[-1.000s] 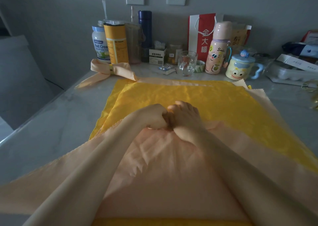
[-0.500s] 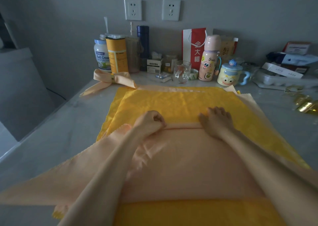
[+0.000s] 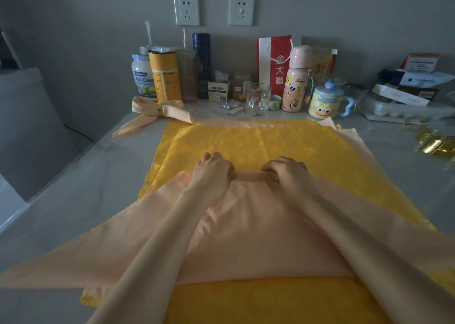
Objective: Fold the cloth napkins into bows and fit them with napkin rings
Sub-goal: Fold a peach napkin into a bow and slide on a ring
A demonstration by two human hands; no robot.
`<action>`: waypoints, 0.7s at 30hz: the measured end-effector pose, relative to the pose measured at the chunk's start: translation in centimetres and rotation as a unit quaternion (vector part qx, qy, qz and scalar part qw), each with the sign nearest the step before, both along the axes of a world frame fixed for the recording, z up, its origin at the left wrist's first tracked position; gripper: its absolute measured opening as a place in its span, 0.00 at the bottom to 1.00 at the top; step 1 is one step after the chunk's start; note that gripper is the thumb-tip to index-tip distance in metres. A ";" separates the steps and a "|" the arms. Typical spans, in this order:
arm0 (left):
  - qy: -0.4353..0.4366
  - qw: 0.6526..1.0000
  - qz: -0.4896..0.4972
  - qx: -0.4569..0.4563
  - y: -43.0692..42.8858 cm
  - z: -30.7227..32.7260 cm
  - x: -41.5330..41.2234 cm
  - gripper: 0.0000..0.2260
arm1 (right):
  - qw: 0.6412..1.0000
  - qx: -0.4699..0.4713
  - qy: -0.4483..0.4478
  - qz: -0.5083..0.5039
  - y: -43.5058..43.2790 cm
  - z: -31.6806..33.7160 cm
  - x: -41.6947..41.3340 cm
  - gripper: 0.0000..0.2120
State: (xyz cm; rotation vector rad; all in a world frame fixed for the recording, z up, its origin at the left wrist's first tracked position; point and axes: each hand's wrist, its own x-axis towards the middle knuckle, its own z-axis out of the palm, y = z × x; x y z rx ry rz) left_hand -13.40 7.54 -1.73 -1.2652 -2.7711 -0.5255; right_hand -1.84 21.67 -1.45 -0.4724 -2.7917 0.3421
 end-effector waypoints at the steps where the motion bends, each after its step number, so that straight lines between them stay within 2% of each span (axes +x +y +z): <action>1: 0.013 1.000 -0.001 -0.002 0.0 0.2 0.1 0.13 | 1.000 0.009 0.009 0.000 -0.2 0.0 0.0 0.12; 4: 0.031 0.999 0.001 0.021 0.0 0.6 0.6 0.10 | 0.999 0.029 0.029 0.001 -0.4 0.2 0.0 0.09; 8: 0.007 0.999 0.011 0.047 -0.2 1.0 1.5 0.07 | 0.997 0.073 0.020 0.035 -0.4 0.0 0.3 0.10; 13: -0.077 0.997 0.012 0.017 -0.6 1.3 1.9 0.09 | 0.996 0.064 0.028 0.053 -0.6 0.2 0.5 0.09; 18: -0.087 0.996 0.014 0.006 -0.6 1.2 2.2 0.08 | 0.995 0.038 -0.071 0.052 -1.1 0.4 0.8 0.10; 19: -0.082 0.996 0.016 -0.007 -0.6 1.1 2.3 0.08 | 0.997 0.023 -0.057 0.046 -1.4 0.4 0.7 0.08; 21: -0.076 0.996 0.020 -0.037 -0.5 1.1 2.5 0.09 | 0.997 0.048 0.029 0.049 -1.9 -0.4 0.0 0.10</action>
